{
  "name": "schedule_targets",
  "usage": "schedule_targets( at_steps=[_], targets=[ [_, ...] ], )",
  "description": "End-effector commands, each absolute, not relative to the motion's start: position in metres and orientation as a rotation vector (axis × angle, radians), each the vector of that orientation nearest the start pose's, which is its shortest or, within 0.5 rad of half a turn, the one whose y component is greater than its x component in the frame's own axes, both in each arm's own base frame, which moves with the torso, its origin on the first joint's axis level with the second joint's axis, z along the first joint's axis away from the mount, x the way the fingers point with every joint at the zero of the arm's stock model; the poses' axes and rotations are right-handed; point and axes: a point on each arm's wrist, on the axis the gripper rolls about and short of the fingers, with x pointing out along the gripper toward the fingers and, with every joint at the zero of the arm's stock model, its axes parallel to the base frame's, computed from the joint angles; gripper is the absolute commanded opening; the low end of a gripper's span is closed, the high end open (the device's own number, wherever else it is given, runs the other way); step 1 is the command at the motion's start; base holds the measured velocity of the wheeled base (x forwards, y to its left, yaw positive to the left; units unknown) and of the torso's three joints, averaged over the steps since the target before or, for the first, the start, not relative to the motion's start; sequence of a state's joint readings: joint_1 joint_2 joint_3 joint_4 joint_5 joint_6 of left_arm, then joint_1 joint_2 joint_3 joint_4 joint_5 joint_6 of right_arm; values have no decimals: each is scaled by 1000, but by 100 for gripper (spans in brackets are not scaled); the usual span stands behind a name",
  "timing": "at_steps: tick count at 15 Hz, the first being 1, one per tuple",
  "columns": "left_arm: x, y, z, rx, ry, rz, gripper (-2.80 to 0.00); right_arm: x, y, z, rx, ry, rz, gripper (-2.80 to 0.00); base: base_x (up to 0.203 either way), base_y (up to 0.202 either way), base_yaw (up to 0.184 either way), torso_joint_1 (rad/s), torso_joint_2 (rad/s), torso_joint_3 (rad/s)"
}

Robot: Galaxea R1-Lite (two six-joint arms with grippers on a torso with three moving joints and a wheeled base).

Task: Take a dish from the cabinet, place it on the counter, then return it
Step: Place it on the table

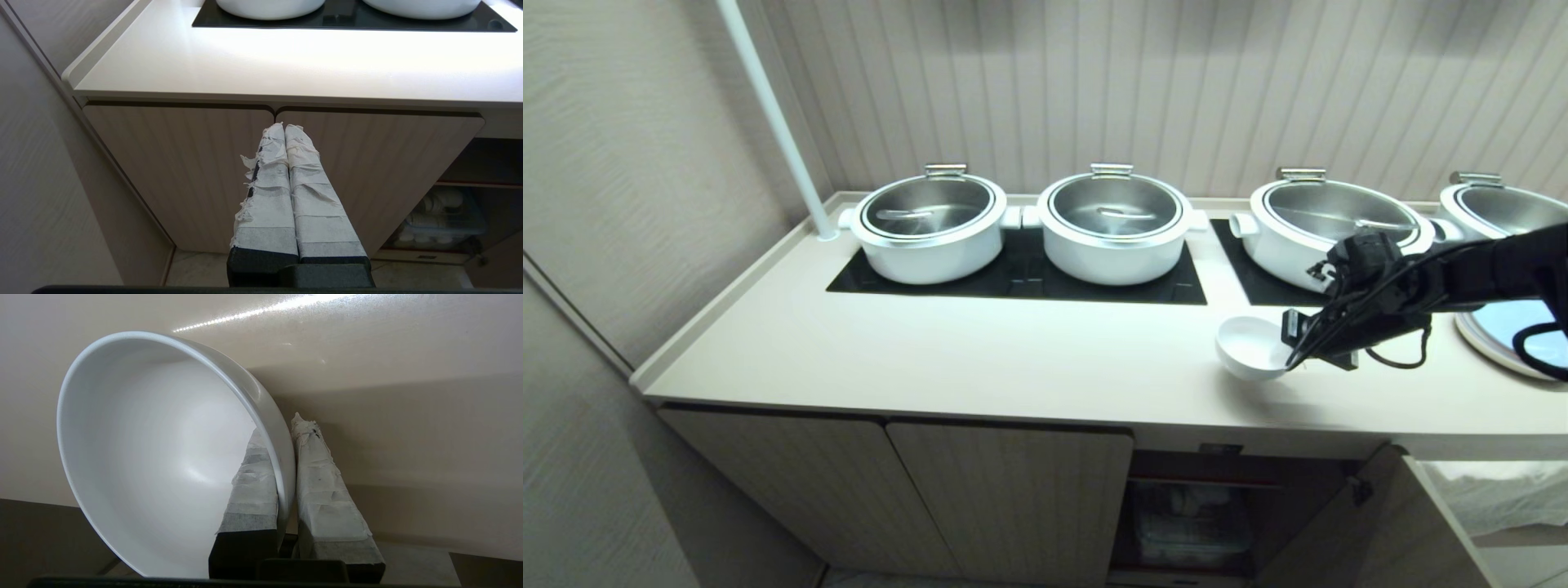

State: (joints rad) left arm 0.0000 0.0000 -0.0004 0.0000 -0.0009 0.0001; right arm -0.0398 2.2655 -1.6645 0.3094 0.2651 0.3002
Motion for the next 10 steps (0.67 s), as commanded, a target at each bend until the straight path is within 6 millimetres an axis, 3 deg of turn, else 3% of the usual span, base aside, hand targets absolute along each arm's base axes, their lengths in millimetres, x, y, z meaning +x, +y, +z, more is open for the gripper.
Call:
schedule_targets(
  at_steps=[1, 10],
  targets=[
    [-23, 0, 75, 0, 0, -1, -280, 442, -12, 109, 419, 941, 72, -280, 0, 0, 0, 0, 0, 0],
    [-23, 0, 76, 0, -1, 0, -280, 441, -12, 105, 415, 956, 54, -280, 0, 0, 0, 0, 0, 0]
  ],
)
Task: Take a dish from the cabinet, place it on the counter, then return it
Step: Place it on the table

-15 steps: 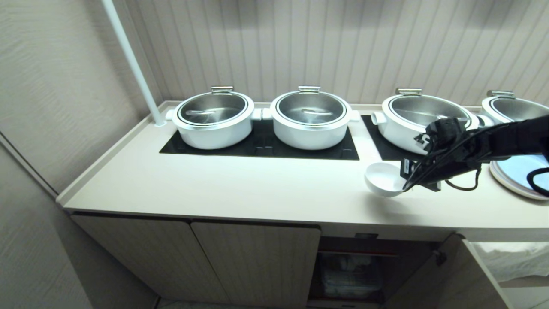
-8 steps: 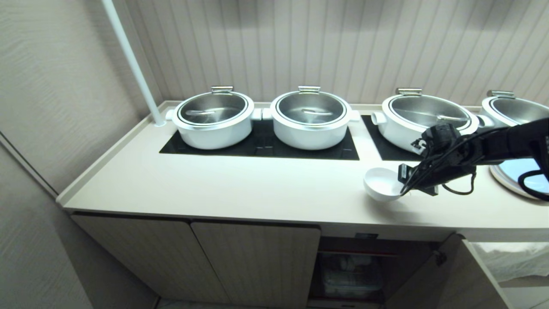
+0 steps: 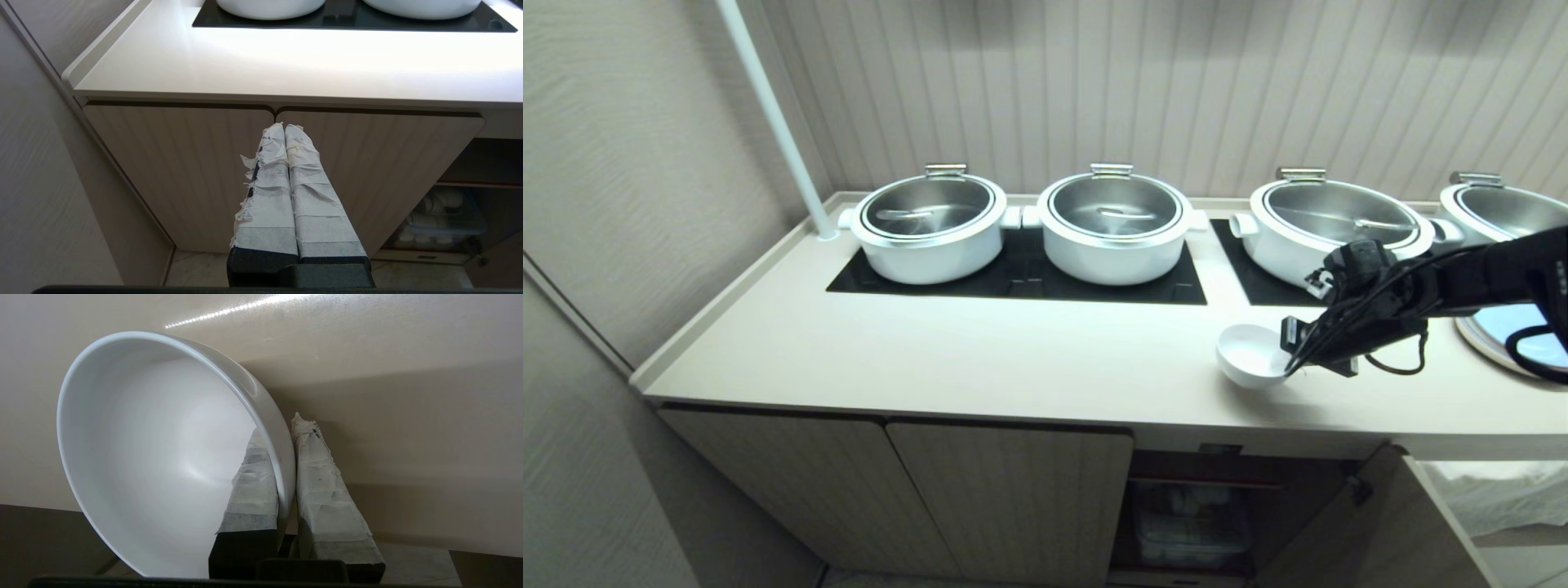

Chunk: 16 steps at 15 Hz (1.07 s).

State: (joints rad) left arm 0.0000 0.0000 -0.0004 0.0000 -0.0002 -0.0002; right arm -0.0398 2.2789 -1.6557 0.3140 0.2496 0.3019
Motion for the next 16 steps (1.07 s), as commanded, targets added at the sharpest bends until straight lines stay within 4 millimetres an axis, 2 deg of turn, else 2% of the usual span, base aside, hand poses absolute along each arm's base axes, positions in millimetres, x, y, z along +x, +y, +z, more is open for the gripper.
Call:
schedule_targets(
  at_steps=[1, 16],
  targets=[
    [-23, 0, 75, 0, 0, -2, -280, 441, -12, 105, 422, 956, 51, -280, 0, 0, 0, 0, 0, 0],
    [-23, 0, 76, 0, 0, -2, -280, 443, -13, 97, 435, 974, 22, -280, 0, 0, 0, 0, 0, 0]
  ],
)
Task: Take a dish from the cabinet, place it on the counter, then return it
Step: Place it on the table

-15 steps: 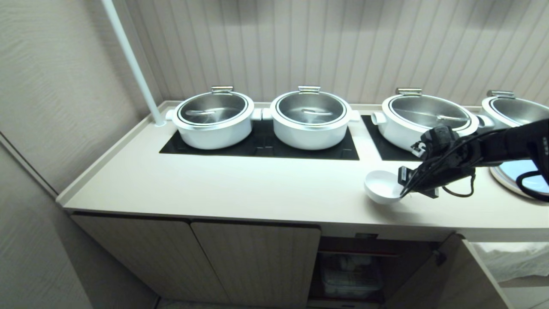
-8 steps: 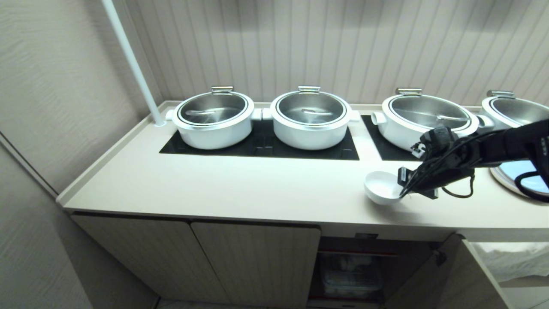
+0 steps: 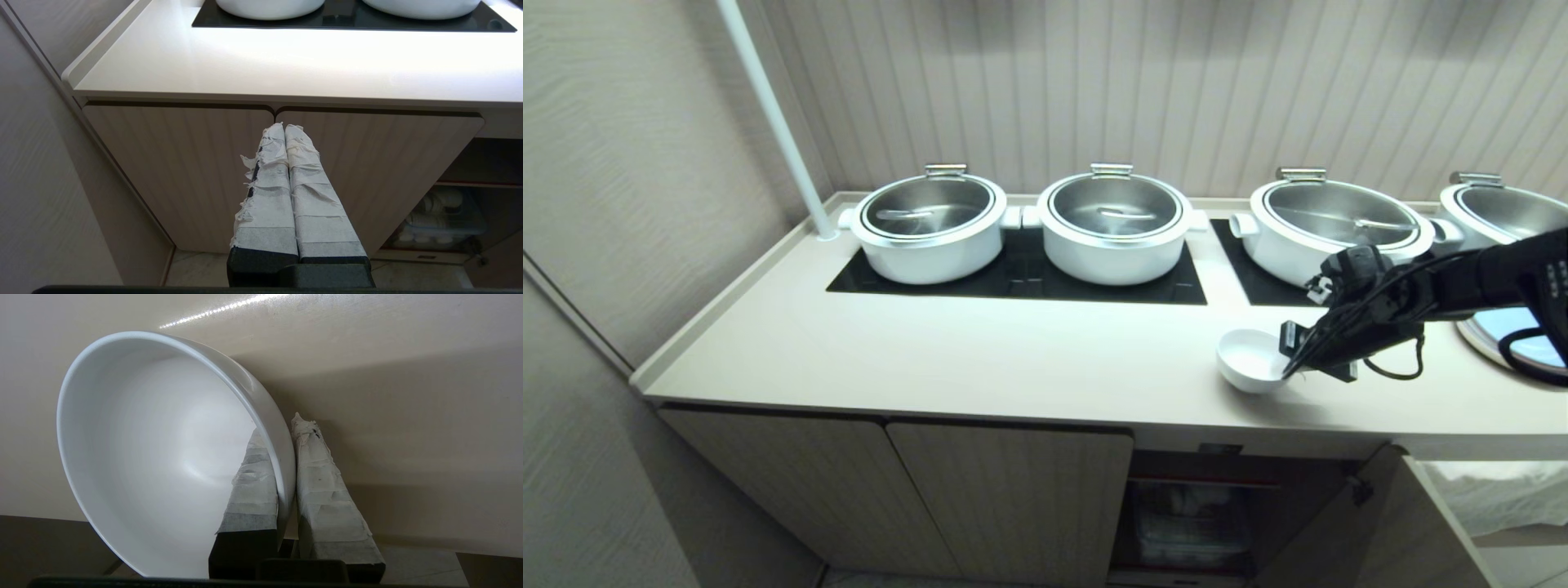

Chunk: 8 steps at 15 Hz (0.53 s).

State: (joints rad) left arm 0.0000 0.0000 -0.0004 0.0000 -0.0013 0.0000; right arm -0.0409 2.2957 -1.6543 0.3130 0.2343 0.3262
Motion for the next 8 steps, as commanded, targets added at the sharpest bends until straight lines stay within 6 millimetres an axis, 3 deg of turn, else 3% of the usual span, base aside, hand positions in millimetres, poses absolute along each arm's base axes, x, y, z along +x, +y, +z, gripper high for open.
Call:
schedule_targets(
  at_steps=[1, 8],
  targets=[
    [-23, 0, 76, 0, 0, 0, -280, 443, -13, 97, 435, 974, 22, -280, 0, 0, 0, 0, 0, 0],
    [-23, 0, 75, 0, 0, -2, -280, 444, -14, 94, 436, 978, 20, -280, 0, 0, 0, 0, 0, 0]
  ],
)
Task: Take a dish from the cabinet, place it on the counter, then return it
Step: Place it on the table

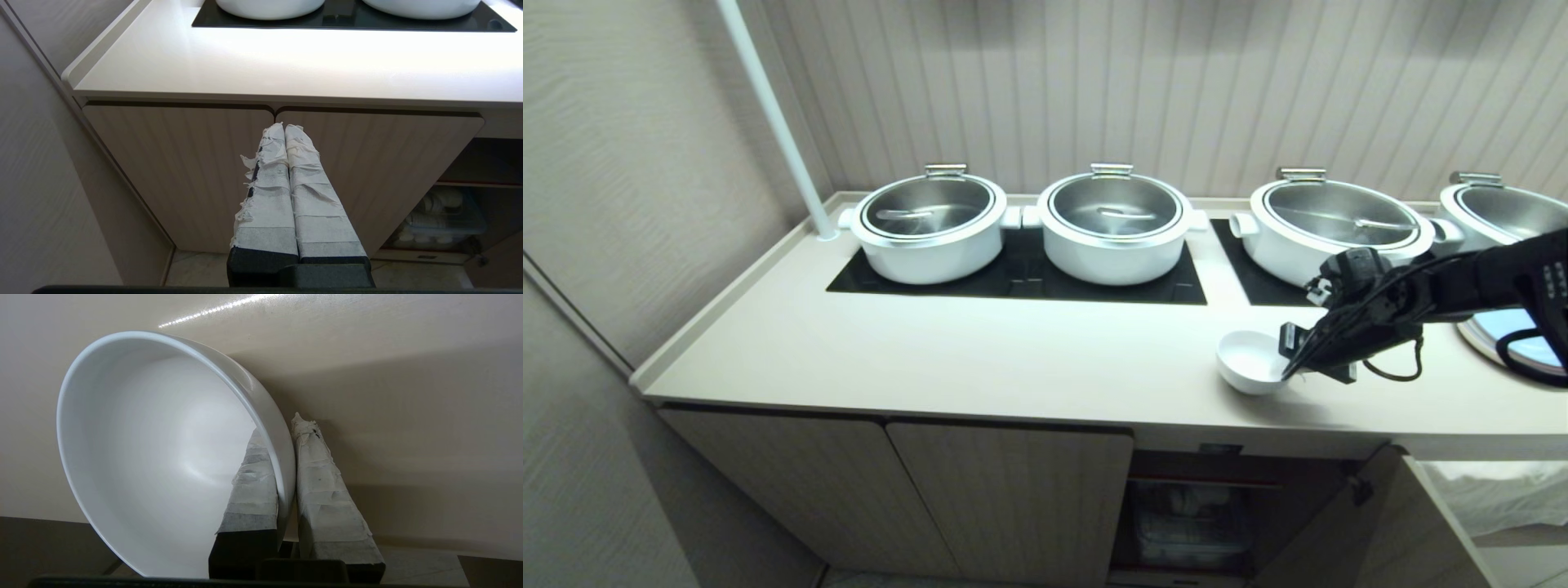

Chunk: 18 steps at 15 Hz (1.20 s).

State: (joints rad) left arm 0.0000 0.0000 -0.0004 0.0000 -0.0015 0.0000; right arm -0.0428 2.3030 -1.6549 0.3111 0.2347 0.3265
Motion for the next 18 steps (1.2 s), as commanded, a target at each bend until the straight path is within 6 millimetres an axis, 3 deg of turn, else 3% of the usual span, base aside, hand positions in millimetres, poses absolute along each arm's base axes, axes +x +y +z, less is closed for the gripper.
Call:
schedule_targets(
  at_steps=[1, 17, 18],
  targets=[
    [-23, 0, 75, 0, 0, 0, -280, 444, -14, 93, 437, 979, 18, -280, 0, 0, 0, 0, 0, 0],
    [-23, 0, 76, 0, -1, -2, -280, 445, -15, 89, 438, 988, 18, -280, 0, 0, 0, 0, 0, 0],
    [-23, 0, 76, 0, -1, 0, -280, 445, -15, 88, 439, 991, 16, 0, 0, 0, 0, 0, 0, 0]
  ],
)
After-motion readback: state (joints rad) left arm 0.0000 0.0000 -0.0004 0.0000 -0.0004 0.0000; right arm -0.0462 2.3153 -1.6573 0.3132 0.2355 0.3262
